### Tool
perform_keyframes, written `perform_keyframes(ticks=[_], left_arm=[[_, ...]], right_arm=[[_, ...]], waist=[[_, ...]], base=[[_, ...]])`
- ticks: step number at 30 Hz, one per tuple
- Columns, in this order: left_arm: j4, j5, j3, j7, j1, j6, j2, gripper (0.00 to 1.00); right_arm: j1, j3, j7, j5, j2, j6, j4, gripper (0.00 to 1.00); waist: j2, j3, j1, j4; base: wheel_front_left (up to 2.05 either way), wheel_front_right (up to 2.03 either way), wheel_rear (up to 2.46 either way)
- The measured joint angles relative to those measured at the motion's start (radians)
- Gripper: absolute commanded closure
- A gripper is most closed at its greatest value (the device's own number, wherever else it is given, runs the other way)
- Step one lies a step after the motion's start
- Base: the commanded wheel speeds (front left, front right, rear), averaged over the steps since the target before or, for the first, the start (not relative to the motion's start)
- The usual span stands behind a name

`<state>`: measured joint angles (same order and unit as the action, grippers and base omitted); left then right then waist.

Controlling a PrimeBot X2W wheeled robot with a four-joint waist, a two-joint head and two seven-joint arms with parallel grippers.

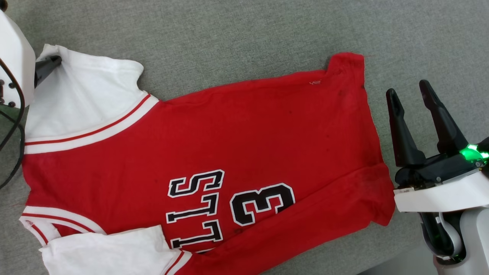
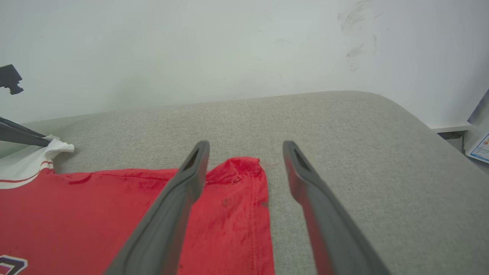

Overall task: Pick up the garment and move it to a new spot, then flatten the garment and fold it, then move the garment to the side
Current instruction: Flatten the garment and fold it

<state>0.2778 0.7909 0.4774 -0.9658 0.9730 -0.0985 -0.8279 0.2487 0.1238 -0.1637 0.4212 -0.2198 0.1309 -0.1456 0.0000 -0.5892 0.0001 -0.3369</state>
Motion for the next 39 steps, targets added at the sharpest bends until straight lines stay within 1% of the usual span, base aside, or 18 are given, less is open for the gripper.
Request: perform_keyframes(ticks=[1, 4, 9, 13, 16, 20, 23, 25, 29, 32, 34, 36, 39], left_arm=[[0.002, 0.005, 0.0, 0.002, 0.0, -0.003, 0.0, 1.0], [0.014, 0.007, 0.005, 0.046, -0.002, -0.012, 0.011, 1.0], [0.037, 0.006, 0.021, 0.163, -0.021, -0.022, 0.044, 1.0], [0.037, -0.007, 0.044, 0.257, -0.026, -0.029, 0.048, 1.0], [0.02, -0.008, 0.065, 0.328, -0.027, -0.031, 0.048, 1.0], [-0.055, 0.014, 0.108, 0.394, -0.037, -0.031, 0.041, 1.0], [-0.127, 0.009, 0.139, 0.434, -0.047, -0.031, 0.023, 1.0], [-0.178, 0.006, 0.154, 0.46, -0.053, -0.031, 0.014, 1.0], [-0.271, -0.005, 0.175, 0.511, -0.084, -0.032, 0.011, 1.0], [-0.338, -0.019, 0.18, 0.539, -0.103, -0.031, 0.004, 1.0], [-0.377, -0.023, 0.185, 0.55, -0.127, -0.02, -0.001, 1.0], [-0.405, -0.026, 0.185, 0.567, -0.142, -0.02, -0.005, 1.0], [-0.45, -0.038, 0.187, 0.585, -0.172, -0.001, -0.012, 1.0]], right_arm=[[0.002, -0.001, 0.0, 0.0, -0.003, 0.0, 0.0, 0.0], [0.01, -0.002, 0.005, -0.007, -0.012, 0.0, 0.0, 0.0], [0.015, -0.011, 0.035, -0.019, -0.038, 0.0, -0.003, 0.0], [0.015, -0.008, 0.097, -0.027, -0.085, 0.0, -0.008, 0.0], [0.013, -0.008, 0.174, -0.025, -0.124, 0.0, -0.007, 0.0], [0.013, 0.006, 0.322, -0.024, -0.199, 0.0, -0.007, 0.0], [0.02, 0.01, 0.469, -0.003, -0.262, 0.0, -0.009, 0.0], [0.042, 0.002, 0.57, 0.017, -0.293, 0.0, -0.01, 0.0], [0.073, -0.008, 0.786, 0.007, -0.377, 0.0, 0.002, 0.0], [0.121, -0.011, 0.919, 0.027, -0.392, 0.0, 0.016, 0.0], [0.149, -0.01, 0.984, 0.03, -0.413, 0.0, 0.028, 0.0], [0.181, -0.006, 1.035, 0.043, -0.418, 0.0, 0.043, 0.0], [0.221, 0.023, 1.092, 0.044, -0.433, 0.0, 0.078, 0.0]], waist=[[0.0, 0.0, 0.0, 0.001], [0.0, 0.005, 0.0, 0.009], [0.0, 0.035, 0.0, 0.029], [0.0, 0.071, 0.0, 0.053], [0.0, 0.102, 0.0, 0.074], [0.0, 0.137, 0.0, 0.111], [0.0, 0.155, 0.0, 0.145], [0.0, 0.165, 0.0, 0.169], [0.0, 0.174, -0.0001, 0.22], [0.0, 0.171, 0.0, 0.256], [0.0, 0.165, 0.0, 0.278], [0.0, 0.157, 0.0, 0.299], [0.0, 0.145, 0.0, 0.327]], base=[[0.0, 0.0, 0.0], [0.0, 0.0, 0.0], [0.0, 0.0, 0.0], [0.0, 0.0, 0.0], [0.0, 0.0, 0.0], [0.0, 0.0, 0.0], [0.0, 0.0, 0.0], [0.0, 0.0, 0.0], [0.0, 0.0, 0.0], [0.0, 0.0, 0.0], [0.0, 0.0, 0.0], [0.0, 0.0, 0.0], [0.0, 0.0, 0.0]])
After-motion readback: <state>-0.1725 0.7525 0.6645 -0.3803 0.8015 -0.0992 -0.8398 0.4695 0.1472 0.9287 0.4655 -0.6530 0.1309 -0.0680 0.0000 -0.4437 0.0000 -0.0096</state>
